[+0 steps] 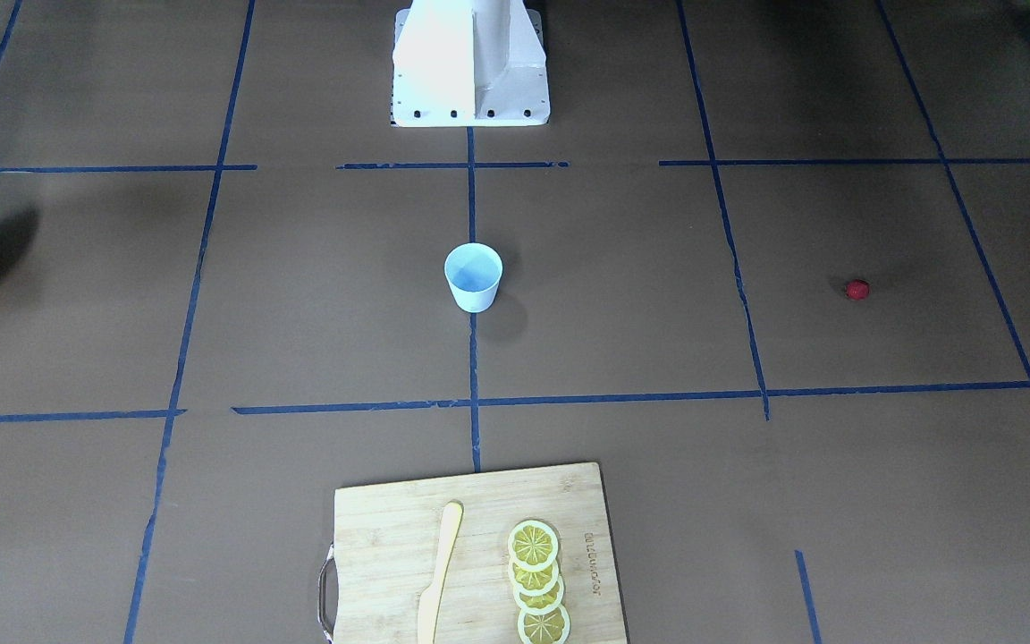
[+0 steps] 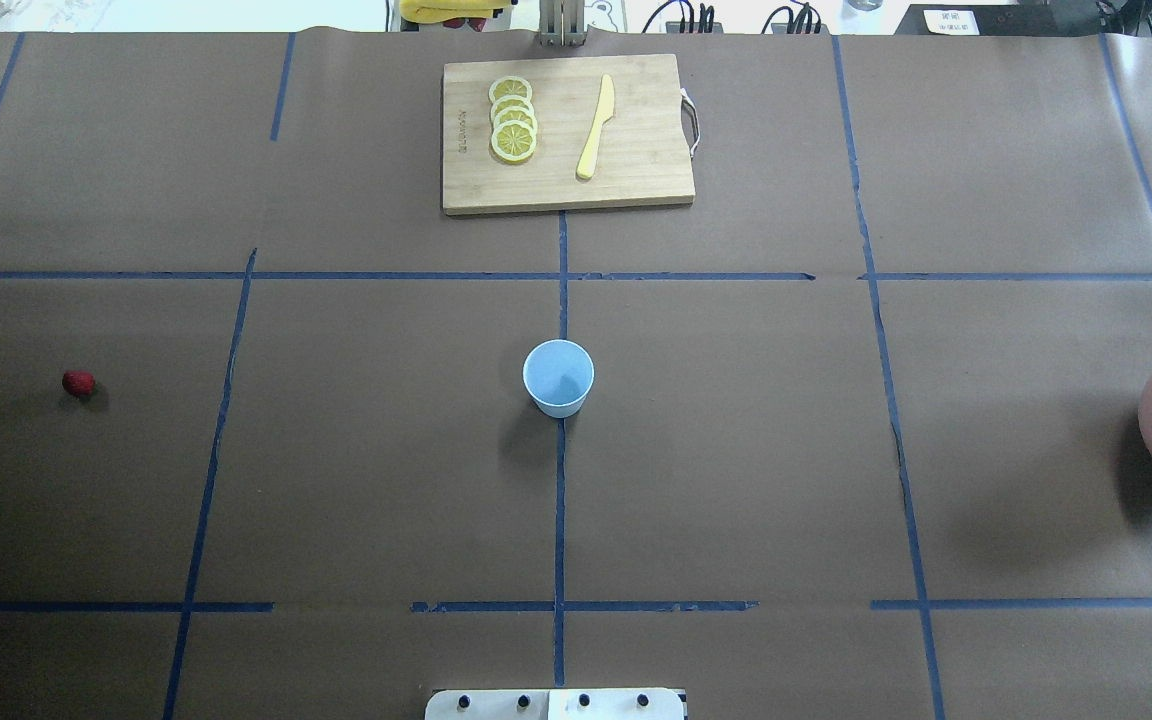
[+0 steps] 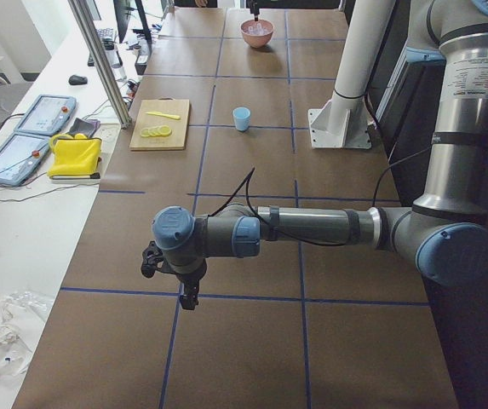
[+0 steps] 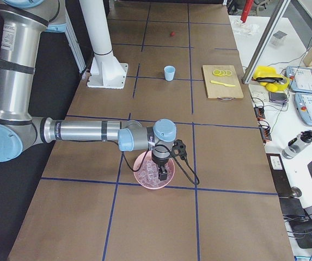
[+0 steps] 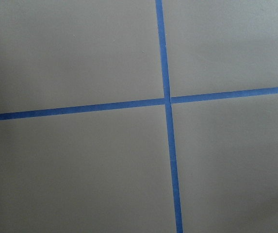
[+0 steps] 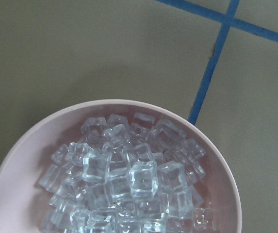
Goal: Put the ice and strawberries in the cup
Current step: 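Grasp an ice cube from the pink bowl with the right gripper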
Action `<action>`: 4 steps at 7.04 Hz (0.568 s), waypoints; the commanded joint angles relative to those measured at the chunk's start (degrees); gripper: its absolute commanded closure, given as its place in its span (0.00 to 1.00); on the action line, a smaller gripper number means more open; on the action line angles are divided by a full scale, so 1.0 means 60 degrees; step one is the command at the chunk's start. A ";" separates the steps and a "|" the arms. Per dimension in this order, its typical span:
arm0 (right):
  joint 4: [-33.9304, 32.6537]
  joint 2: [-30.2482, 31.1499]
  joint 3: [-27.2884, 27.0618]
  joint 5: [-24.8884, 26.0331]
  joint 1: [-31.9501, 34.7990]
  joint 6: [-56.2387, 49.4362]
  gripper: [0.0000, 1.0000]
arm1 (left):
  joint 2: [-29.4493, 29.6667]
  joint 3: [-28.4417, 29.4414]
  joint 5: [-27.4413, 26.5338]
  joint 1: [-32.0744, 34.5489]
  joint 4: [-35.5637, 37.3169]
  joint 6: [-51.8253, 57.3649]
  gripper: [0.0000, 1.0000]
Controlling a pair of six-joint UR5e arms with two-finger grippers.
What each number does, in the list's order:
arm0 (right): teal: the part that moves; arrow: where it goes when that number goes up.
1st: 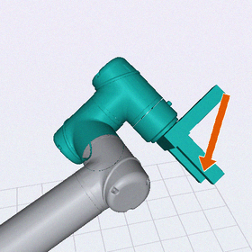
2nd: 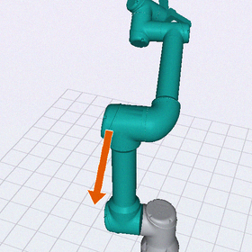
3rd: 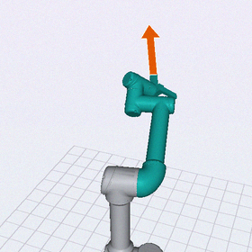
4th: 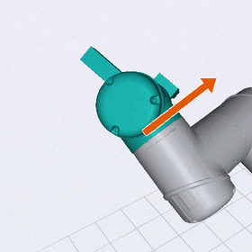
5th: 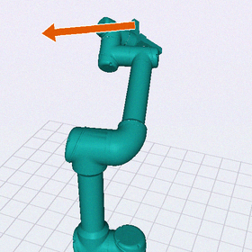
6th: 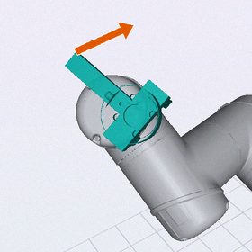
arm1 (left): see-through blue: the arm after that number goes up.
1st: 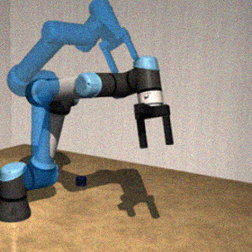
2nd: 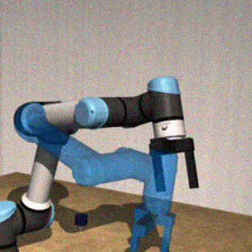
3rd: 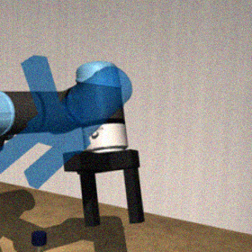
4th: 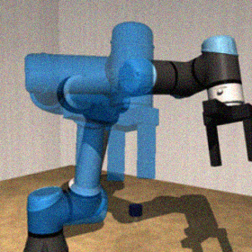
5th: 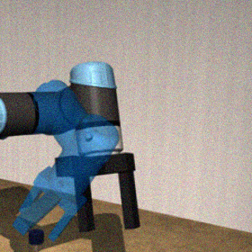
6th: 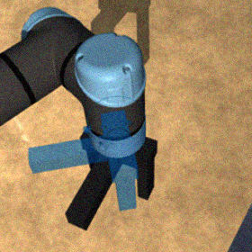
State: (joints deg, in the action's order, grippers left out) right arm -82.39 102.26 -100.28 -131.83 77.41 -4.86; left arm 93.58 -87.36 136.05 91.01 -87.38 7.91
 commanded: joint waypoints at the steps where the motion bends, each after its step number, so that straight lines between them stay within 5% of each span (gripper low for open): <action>1: 0.0765 -0.0008 0.0336 0.0072 -0.0534 0.0005 0.17 | -0.0011 0.0028 0.0000 -0.0007 -0.0026 0.0000 0.00; 4: 0.0754 -0.0313 0.0423 0.0715 -0.1035 -0.0083 0.29 | 0.0003 0.0086 -0.0015 -0.0007 -0.0026 0.0000 0.00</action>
State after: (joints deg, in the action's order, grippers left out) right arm -77.91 101.65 -98.17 -128.86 72.04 -5.17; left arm 93.59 -87.04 136.00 90.97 -87.54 7.91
